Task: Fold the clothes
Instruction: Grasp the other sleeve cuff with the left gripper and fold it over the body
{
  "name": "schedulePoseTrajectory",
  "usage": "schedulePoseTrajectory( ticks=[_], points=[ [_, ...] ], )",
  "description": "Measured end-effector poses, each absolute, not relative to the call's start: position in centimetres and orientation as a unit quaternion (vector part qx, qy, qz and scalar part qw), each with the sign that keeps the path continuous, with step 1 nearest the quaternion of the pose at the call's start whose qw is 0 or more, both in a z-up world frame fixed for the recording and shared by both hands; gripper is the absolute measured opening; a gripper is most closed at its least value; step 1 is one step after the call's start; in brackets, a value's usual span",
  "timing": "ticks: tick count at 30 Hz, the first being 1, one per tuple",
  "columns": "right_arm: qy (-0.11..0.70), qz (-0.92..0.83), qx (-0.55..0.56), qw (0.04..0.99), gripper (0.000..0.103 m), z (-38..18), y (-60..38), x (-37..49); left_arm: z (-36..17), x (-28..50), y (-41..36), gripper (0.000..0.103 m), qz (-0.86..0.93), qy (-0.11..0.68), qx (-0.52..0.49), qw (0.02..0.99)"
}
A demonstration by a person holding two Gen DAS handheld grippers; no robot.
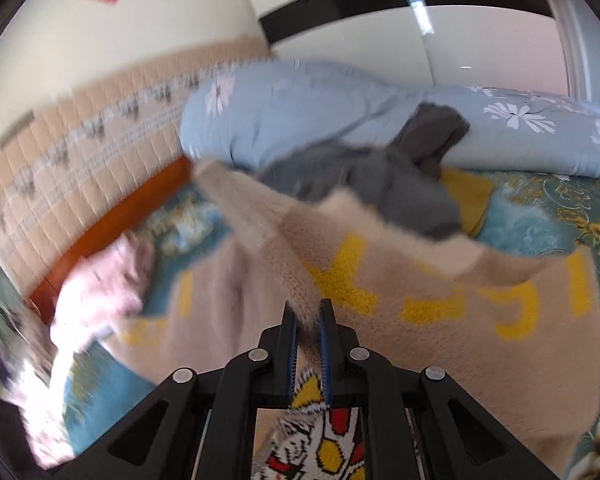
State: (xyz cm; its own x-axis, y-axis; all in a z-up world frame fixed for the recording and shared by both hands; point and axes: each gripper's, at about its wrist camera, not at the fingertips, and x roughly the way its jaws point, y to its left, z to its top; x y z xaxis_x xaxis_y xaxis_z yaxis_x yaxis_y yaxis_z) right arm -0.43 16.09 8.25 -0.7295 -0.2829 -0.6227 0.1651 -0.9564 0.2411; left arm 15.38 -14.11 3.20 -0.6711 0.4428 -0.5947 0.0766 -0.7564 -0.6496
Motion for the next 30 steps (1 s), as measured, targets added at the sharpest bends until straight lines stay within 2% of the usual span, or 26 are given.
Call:
schedulePoseTrajectory(
  ticks=[5, 10, 14, 20, 25, 30],
  points=[
    [-0.013, -0.927, 0.363, 0.093, 0.016, 6.9, 13.8, -0.3, 2.8, 15.3, -14.6, 0.046, 0.849, -0.336, -0.395, 0.103],
    [0.01, -0.93, 0.356, 0.093, 0.023, 7.2, 12.9, 0.1, 2.5, 15.2, -14.6, 0.046, 0.846, -0.336, -0.403, 0.096],
    [0.005, -0.925, 0.356, 0.134, 0.039, 7.5, 12.5, 0.3, 2.8, 15.0, -14.9, 0.046, 0.847, -0.338, -0.399, 0.096],
    [-0.022, -0.923, 0.346, 0.169, 0.045, 9.2, 14.0, 1.5, 3.0, 13.6, -17.7, 0.046, 0.835, -0.392, -0.373, 0.097],
    [-0.067, -0.935, 0.321, 0.137, 0.047, 10.7, 19.3, 3.6, 1.7, 10.9, -23.0, 0.048, 0.807, -0.476, -0.349, 0.024],
    [-0.054, -0.95, 0.3, 0.07, 0.051, 11.0, 25.2, 7.7, 0.9, 7.8, -25.7, 0.048, 0.802, -0.48, -0.354, -0.034]
  ],
)
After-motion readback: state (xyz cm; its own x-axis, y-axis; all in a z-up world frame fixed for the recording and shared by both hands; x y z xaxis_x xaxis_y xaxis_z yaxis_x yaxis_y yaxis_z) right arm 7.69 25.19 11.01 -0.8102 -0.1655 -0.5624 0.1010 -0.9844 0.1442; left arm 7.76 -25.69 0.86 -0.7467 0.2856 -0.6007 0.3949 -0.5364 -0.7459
